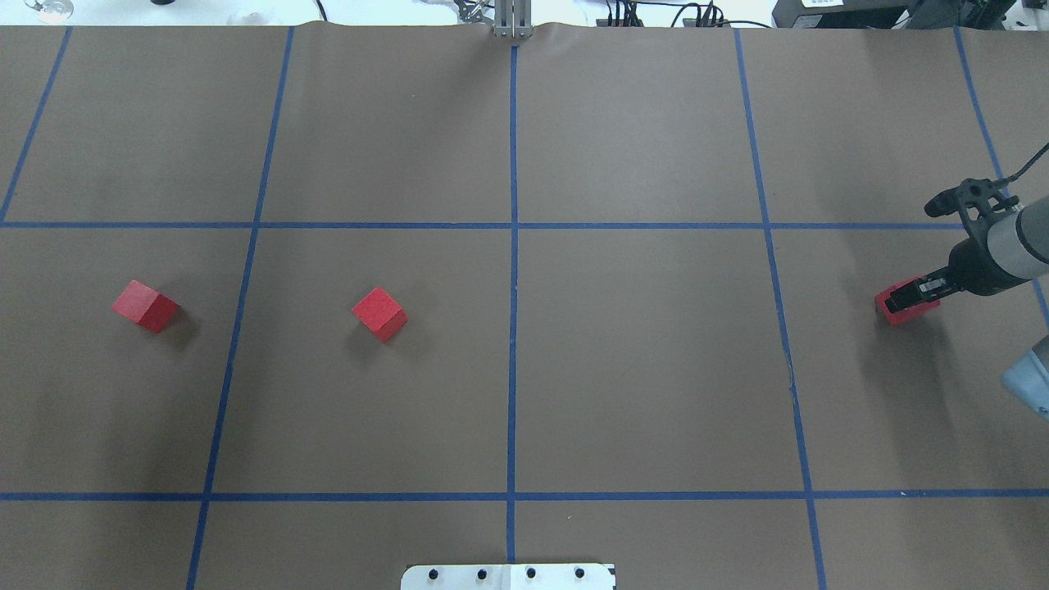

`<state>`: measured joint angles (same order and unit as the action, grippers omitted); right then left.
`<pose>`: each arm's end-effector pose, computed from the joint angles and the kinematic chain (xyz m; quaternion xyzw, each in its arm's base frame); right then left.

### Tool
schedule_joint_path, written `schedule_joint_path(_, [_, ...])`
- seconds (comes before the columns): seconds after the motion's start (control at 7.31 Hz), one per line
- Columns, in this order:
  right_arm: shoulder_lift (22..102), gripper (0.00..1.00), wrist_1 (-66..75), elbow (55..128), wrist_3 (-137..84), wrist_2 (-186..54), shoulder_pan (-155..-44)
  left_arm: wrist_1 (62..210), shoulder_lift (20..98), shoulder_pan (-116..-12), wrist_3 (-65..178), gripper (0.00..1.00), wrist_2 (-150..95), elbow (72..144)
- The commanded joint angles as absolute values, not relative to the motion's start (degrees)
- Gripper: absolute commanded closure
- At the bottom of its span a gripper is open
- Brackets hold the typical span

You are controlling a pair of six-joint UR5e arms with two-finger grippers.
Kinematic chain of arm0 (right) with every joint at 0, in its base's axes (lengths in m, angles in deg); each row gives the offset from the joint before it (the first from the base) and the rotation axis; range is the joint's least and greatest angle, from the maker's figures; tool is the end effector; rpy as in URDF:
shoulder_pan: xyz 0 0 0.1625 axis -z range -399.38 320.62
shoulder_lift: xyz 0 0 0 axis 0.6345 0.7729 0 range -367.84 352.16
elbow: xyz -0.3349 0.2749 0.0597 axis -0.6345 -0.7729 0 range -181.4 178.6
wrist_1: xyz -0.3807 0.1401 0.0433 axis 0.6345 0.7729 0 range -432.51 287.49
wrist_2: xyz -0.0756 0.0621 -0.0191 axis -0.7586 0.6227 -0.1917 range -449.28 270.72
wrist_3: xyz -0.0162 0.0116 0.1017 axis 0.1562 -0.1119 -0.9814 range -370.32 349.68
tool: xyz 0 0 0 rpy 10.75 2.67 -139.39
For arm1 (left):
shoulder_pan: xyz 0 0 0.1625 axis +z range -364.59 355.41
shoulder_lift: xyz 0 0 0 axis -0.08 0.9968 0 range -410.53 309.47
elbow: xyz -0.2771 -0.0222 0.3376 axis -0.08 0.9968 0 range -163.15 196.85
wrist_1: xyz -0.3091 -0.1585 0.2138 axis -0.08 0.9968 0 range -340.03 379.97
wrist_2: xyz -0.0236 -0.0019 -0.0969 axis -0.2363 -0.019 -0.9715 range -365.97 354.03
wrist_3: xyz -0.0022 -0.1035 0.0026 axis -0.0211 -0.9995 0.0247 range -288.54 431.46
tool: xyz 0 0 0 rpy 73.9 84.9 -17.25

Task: Form red blocks into L shape at center
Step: 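Reach the right gripper to the red cube nearest it and grasp it, then carry the red cube with the right gripper to the table center and lower it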

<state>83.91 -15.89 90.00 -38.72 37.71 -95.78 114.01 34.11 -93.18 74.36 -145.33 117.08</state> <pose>-0.2181 -0.4564 0.6171 0.0745 -0.3995 -0.1314 0.9042 -0.0435 -0.4534 0.6163 0.0760 0.4154 0.0665 0.9040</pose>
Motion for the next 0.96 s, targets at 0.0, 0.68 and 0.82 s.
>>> schedule_joint_path(0.0, [84.6, 1.0, -15.1, 93.4, -39.0, 41.3, -97.6, 114.0, 34.1, -93.2, 74.4, 0.0, -145.4, 117.3])
schedule_joint_path(0.68, [64.5, 1.0, -11.9, 97.6, -73.7, 32.6, -84.4, 114.0, 34.7, -93.1, 74.3, 0.0, -147.7, 117.6])
schedule_joint_path(0.82, [58.1, 1.0, -4.6, 98.0, -79.1, 29.4, -81.2, 114.0, 34.8, -93.0, 74.3, 0.0, -147.7, 117.6])
